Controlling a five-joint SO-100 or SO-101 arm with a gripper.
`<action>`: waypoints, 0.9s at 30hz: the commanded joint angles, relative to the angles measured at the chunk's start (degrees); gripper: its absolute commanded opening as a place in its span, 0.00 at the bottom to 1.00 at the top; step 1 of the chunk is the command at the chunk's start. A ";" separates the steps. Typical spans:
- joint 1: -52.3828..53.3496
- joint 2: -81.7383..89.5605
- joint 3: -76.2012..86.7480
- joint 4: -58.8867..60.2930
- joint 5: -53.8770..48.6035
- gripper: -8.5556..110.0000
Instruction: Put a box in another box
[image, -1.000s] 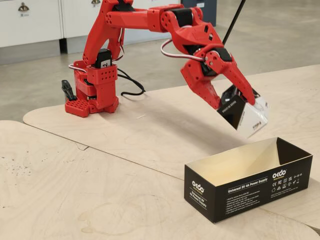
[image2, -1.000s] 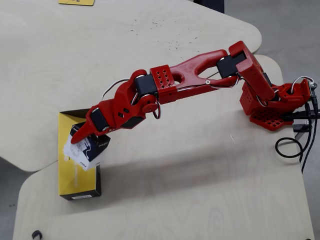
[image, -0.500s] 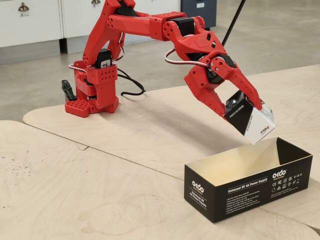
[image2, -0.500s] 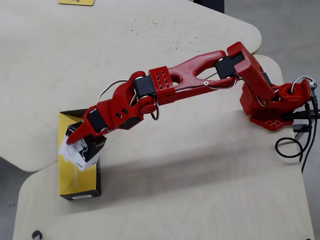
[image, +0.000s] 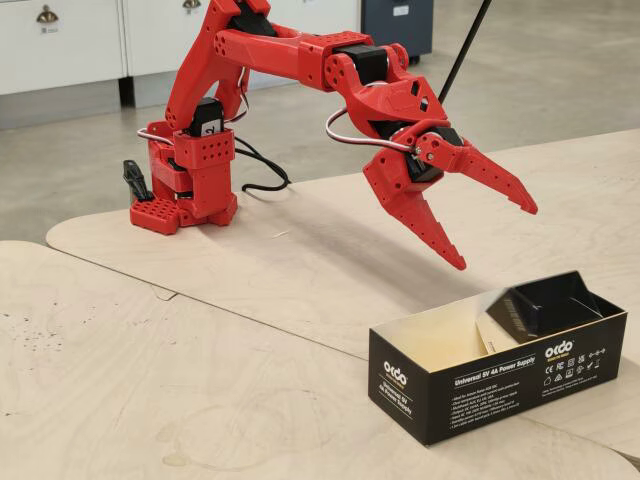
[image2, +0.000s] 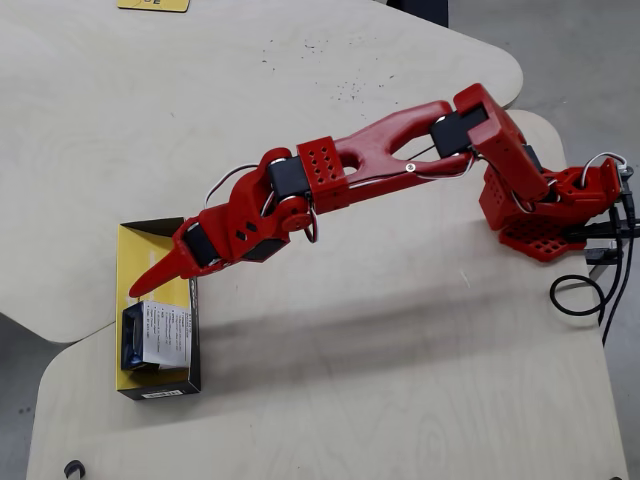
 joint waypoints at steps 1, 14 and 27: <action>0.70 9.84 -0.62 2.55 -2.02 0.45; 3.52 42.19 27.16 24.96 -26.63 0.38; 10.90 81.47 84.99 25.14 -49.48 0.07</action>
